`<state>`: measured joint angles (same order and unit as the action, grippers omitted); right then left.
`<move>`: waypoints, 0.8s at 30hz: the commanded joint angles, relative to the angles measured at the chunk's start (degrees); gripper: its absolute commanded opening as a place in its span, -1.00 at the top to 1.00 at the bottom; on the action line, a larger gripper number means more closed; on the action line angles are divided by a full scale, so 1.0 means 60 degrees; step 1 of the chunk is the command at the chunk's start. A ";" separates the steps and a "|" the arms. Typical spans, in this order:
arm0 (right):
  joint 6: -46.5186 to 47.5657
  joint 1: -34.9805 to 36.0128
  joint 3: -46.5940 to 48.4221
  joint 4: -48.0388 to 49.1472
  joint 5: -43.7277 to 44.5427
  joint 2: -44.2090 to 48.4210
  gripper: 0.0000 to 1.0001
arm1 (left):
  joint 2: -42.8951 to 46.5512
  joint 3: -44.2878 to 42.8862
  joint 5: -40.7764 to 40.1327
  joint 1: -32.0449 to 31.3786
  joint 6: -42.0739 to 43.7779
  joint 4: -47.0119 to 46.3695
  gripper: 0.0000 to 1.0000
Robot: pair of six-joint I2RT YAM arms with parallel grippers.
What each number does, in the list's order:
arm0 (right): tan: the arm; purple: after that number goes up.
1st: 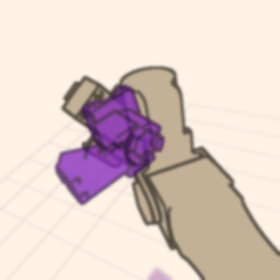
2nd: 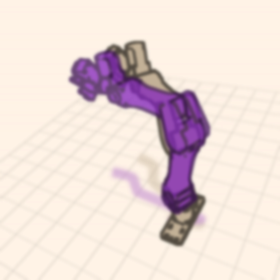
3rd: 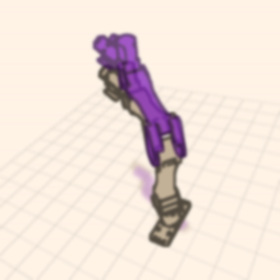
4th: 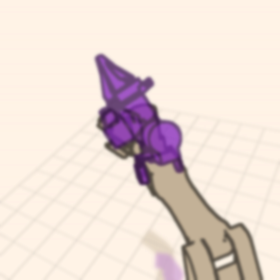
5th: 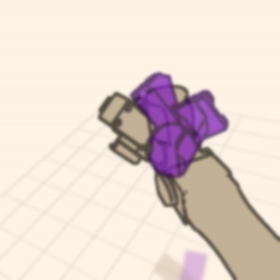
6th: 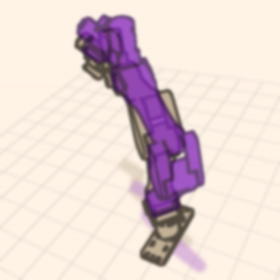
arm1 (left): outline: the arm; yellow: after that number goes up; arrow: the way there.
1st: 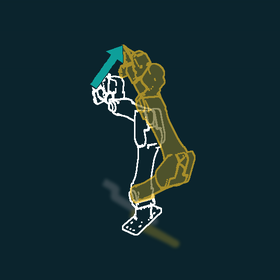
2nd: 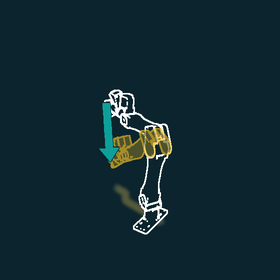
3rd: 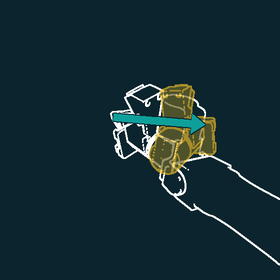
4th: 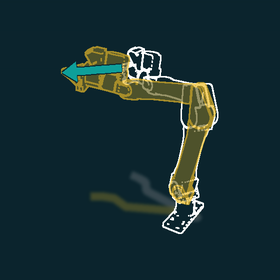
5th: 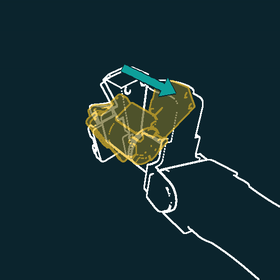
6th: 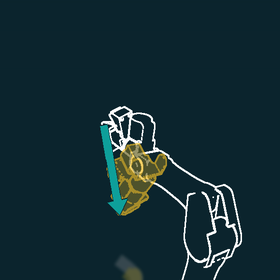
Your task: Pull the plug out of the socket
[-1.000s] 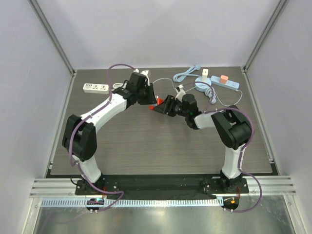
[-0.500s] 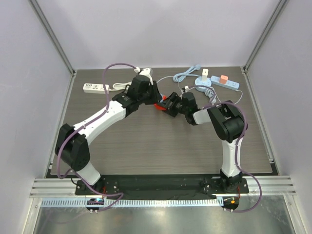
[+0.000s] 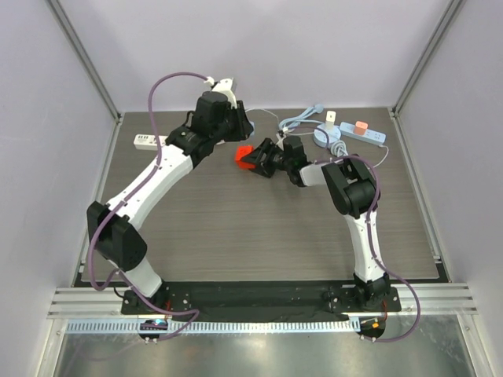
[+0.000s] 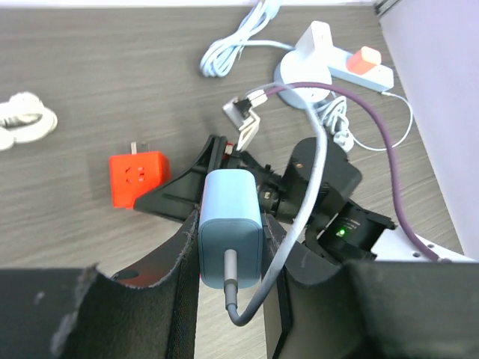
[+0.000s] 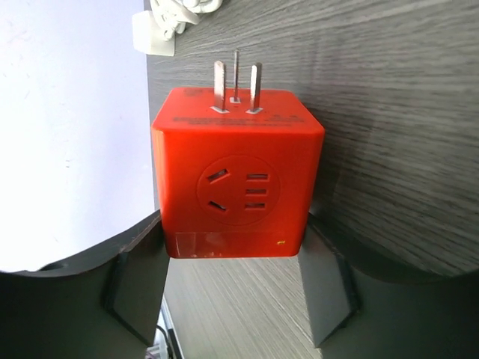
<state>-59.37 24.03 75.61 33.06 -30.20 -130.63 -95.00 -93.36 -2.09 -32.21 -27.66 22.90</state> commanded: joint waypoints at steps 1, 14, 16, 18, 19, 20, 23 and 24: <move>0.0826 -0.0006 0.0201 -0.1114 0.0081 0.0149 -0.46 | -0.0104 -0.0509 0.0304 0.0006 0.0538 0.0374 0.99; 0.2307 -0.0021 -0.3020 -0.1950 0.0653 0.3355 -0.93 | -0.0748 -0.1021 0.0875 0.0006 0.0348 0.0491 1.00; 0.2322 -0.0021 -0.3517 -0.1965 0.0565 0.3664 -0.96 | -0.0981 -0.1211 0.0817 0.0006 0.0318 0.0549 1.00; 0.2337 -0.0006 -0.3812 -0.2038 0.0448 0.4046 -0.97 | -0.1114 -0.1372 0.0787 0.0006 0.0318 0.0637 1.00; 0.2337 0.0008 -0.4103 -0.2053 0.0274 0.4177 -0.99 | -0.1231 -0.1562 0.0831 0.0006 0.0289 0.0666 1.00; 0.2337 -0.0021 -0.4251 -0.2067 0.0185 0.4396 -0.99 | -0.1275 -0.1636 0.0918 0.0006 0.0289 0.0696 1.00; 0.2498 -0.0021 -0.4998 -0.2242 0.0256 0.4982 -0.99 | -0.1203 -0.1725 0.1022 0.0006 0.0260 0.0783 1.00; 0.2759 -0.0006 -0.5348 -0.2417 0.0417 0.5608 -0.99 | -0.1116 -0.1667 0.0717 0.0006 0.0216 0.0856 1.00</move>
<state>-46.35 23.99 47.40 21.58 -28.60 -103.66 -103.39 -100.84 2.61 -32.23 -26.46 27.86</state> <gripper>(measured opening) 0.994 0.327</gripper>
